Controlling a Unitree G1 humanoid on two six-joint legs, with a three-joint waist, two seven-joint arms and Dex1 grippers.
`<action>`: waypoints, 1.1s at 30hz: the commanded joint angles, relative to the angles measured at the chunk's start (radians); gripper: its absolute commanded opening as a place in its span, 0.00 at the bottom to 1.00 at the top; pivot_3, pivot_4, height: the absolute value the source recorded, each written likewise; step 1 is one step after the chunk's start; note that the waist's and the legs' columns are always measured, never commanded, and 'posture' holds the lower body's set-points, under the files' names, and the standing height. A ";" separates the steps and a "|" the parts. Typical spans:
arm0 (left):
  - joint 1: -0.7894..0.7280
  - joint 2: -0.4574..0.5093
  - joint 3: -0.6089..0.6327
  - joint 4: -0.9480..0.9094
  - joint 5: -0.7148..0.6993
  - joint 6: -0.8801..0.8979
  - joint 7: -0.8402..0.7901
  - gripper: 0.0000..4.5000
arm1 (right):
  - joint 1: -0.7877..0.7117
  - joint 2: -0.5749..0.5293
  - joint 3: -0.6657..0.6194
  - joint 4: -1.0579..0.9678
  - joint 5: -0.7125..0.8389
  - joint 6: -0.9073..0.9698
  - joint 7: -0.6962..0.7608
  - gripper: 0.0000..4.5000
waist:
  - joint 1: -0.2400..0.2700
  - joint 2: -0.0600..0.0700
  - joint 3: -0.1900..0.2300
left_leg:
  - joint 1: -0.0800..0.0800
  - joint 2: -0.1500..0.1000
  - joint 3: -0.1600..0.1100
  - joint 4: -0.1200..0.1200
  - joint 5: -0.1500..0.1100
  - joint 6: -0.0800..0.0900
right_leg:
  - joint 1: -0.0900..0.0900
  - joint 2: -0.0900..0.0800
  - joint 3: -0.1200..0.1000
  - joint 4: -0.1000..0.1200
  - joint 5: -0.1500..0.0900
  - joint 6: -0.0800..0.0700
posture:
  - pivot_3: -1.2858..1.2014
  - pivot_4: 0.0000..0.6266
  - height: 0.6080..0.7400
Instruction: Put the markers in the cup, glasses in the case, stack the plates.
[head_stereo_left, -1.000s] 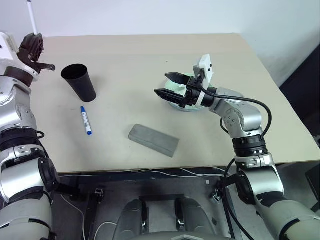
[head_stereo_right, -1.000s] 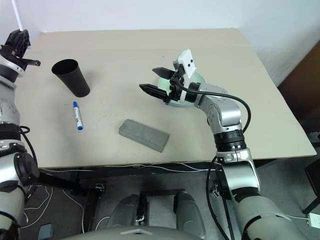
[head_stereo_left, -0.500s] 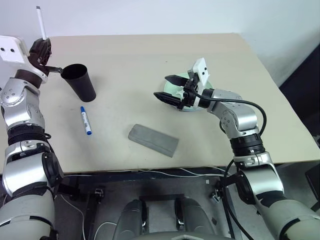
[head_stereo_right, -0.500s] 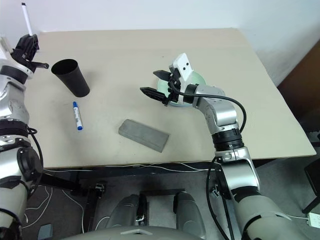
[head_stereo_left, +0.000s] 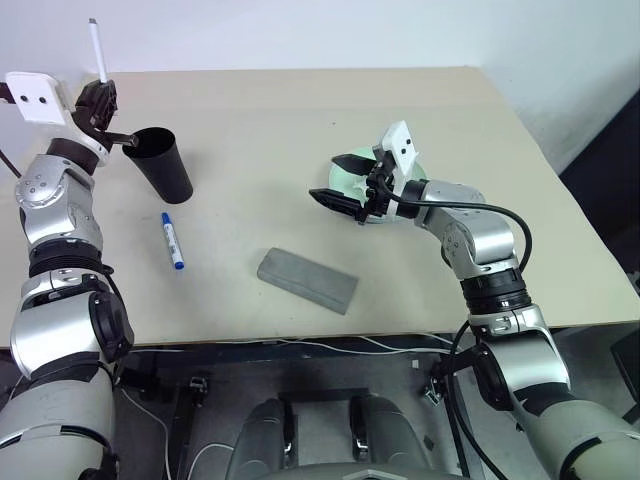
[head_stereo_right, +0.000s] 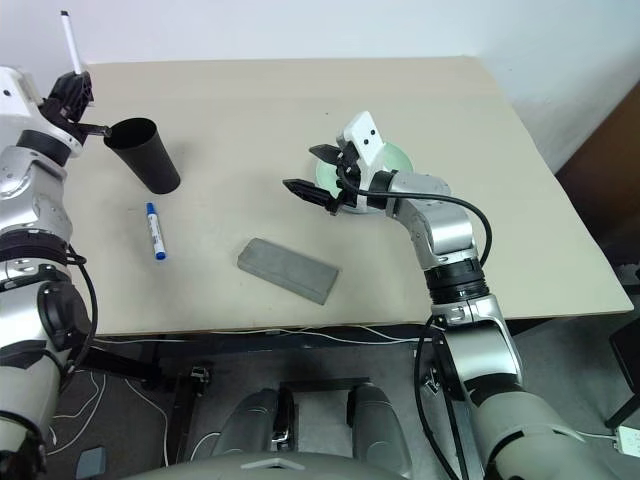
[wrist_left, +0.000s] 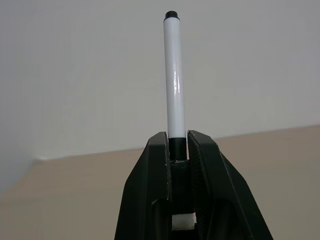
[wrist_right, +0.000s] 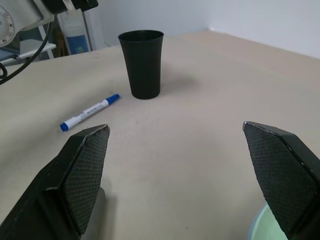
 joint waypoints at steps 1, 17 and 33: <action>-0.055 0.011 -0.007 0.033 0.015 -0.040 0.011 0.05 | -0.006 -0.009 -0.001 -0.048 -0.006 -0.027 -0.002 1.00 | -0.001 0.000 0.000 | 0.000 0.000 0.000 0.000 0.000 0.000 | 0.000 0.000 0.000 0.000 0.000 0.000 | 0.52 0.24 1.00; -0.088 -0.017 -0.018 0.151 0.054 -0.072 0.051 0.05 | -0.001 -0.024 -0.001 -0.051 -0.016 -0.034 -0.005 1.00 | -0.001 0.000 0.000 | 0.000 0.000 0.000 0.000 0.000 0.000 | 0.000 0.000 0.000 0.000 0.000 0.000 | 0.52 0.24 1.00; -0.065 -0.027 -0.032 0.173 0.085 -0.083 0.110 0.42 | -0.002 -0.045 -0.006 -0.062 -0.011 -0.030 0.010 1.00 | 0.000 0.000 0.000 | 0.000 0.000 0.000 0.002 0.000 0.000 | 0.000 0.000 0.000 0.001 0.000 0.001 | 0.52 0.24 1.00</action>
